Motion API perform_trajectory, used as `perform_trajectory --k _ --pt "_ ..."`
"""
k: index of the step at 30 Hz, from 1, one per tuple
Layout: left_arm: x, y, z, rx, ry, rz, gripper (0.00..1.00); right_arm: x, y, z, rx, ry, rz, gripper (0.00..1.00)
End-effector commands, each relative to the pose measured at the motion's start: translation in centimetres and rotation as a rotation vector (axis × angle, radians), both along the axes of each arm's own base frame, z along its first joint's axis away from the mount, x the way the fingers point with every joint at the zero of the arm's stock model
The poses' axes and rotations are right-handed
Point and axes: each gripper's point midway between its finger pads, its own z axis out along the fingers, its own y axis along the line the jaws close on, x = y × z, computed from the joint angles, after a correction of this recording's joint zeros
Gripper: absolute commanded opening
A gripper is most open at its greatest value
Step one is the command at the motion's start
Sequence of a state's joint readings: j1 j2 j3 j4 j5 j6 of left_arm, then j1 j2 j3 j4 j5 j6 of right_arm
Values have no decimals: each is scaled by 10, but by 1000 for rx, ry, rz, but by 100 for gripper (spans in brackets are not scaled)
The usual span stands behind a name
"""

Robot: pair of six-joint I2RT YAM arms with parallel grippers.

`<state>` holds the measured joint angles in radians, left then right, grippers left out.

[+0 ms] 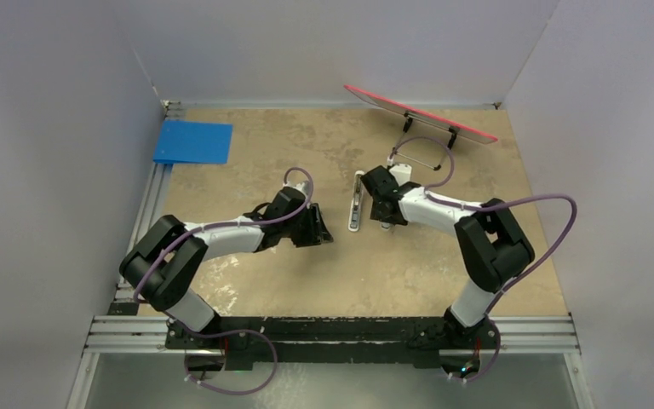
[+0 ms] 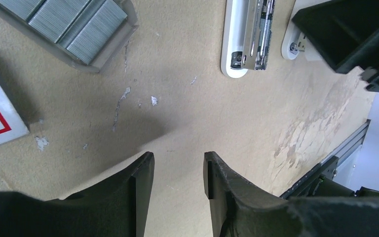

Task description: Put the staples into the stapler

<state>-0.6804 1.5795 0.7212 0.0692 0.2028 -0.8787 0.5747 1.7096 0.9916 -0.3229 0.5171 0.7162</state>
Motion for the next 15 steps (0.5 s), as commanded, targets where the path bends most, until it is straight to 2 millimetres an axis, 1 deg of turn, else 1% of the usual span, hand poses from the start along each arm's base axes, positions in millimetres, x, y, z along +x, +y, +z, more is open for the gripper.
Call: perform_trajectory --k 1,3,5,7,10,12,15 --pt "8 3 14 -10 -55 12 42 23 5 54 11 -111 1 57" --pt "8 3 14 -13 -55 13 43 36 10 75 29 -168 2 59" --pt "8 2 15 -20 -56 16 43 49 19 97 62 -231 22 59" --pt "8 4 15 -24 -43 35 43 59 31 117 110 -278 41 57" --pt "9 7 16 -28 -41 54 44 72 40 146 157 -356 48 58" --pt "9 9 17 -32 -43 61 45 79 44 159 170 -388 55 61" --pt "9 8 17 -35 -41 60 49 89 50 162 168 -401 72 65"
